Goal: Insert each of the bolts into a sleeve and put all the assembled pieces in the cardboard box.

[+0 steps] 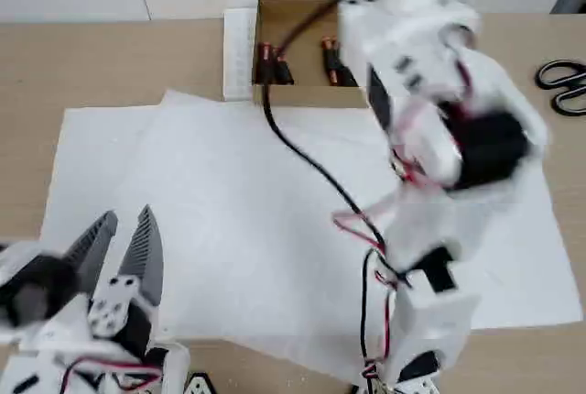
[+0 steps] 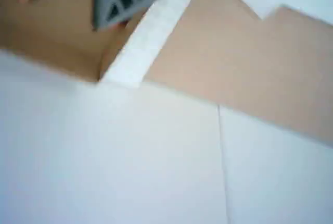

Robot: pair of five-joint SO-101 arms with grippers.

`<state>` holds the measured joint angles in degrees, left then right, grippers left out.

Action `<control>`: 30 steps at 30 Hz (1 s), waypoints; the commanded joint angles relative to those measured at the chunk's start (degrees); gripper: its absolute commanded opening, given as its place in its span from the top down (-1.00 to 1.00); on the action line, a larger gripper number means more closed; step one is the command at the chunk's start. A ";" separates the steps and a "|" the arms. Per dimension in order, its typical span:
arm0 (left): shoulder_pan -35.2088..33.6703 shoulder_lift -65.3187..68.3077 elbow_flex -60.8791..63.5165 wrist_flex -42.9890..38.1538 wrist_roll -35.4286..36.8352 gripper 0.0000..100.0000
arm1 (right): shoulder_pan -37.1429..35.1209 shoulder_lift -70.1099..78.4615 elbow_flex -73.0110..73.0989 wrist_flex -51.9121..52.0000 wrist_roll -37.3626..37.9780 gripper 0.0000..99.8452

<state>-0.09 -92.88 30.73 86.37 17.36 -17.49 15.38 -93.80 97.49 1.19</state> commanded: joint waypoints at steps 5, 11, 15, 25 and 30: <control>-0.18 -5.63 -1.27 -0.18 2.46 0.74 | 1.80 -29.49 27.08 0.66 0.53 0.66; -0.18 -8.35 1.89 0.26 2.46 0.74 | 2.07 -56.13 71.82 -1.19 0.00 0.66; -0.18 -11.78 6.55 -0.18 2.46 0.74 | 2.15 -72.31 94.24 -5.14 0.00 0.66; -0.09 -11.52 11.30 0.26 2.55 0.74 | 10.68 -114.86 141.27 -17.71 0.44 0.66; -0.18 -11.52 18.07 0.26 2.64 0.74 | 15.96 -117.67 147.87 -20.00 0.18 0.66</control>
<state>-0.09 -103.96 46.64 86.37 19.47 -4.13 -102.51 52.04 79.03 1.19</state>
